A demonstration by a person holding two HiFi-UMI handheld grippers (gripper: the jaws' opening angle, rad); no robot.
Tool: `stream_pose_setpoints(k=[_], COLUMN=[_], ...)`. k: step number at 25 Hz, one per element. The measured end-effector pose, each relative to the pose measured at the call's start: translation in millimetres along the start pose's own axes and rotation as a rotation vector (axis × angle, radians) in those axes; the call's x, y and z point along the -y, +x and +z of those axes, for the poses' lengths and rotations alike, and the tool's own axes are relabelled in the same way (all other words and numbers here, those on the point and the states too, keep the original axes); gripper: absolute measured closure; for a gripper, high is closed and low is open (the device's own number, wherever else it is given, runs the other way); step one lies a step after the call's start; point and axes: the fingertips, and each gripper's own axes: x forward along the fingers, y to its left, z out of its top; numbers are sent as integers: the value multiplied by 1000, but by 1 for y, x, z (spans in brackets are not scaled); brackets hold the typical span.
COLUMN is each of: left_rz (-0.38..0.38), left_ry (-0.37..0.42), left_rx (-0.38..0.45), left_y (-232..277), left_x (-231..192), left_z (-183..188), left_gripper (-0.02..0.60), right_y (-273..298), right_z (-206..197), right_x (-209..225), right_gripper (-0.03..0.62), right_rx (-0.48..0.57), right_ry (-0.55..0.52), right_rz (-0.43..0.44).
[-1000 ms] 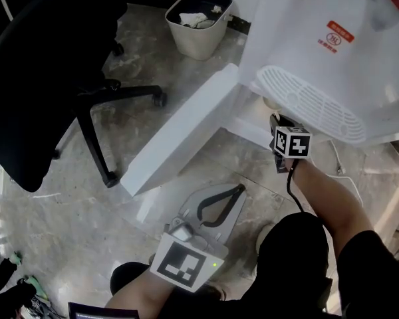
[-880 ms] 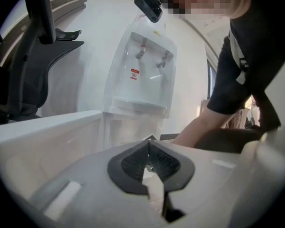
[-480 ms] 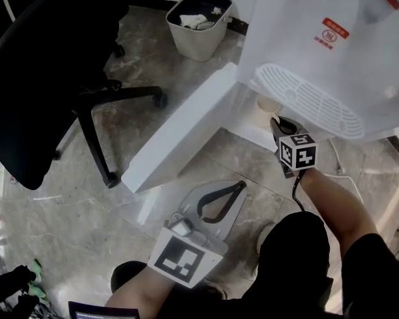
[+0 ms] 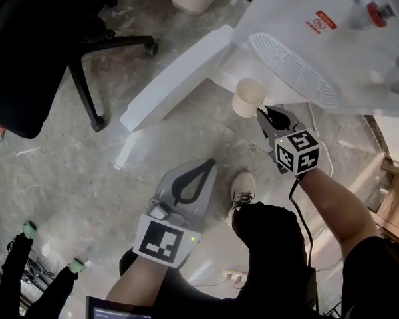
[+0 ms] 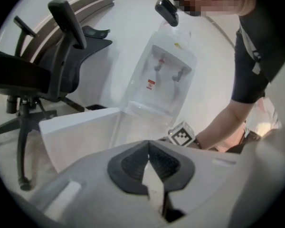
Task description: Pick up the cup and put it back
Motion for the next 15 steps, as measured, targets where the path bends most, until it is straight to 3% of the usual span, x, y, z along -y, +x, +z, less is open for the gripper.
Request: stream_pose_setpoints(k=[4,7,15], left_rz=[5,31,48], left_ry=[27,-23,-81], left_rx=[-75,-80,-69], left_y=[-51,-93,-199], left_x=[43,70,153], left_z=[26,63,170], left_gripper=[578,578,578], right_y=[-70,-127,-295], right_z=[42,88,243], right_x=[-53,-91,-182], right_gripper=[543,543,543], right_rx=[-37,-29,101], right_ry=[-4,-4,-38], right_rz=[77,105,163])
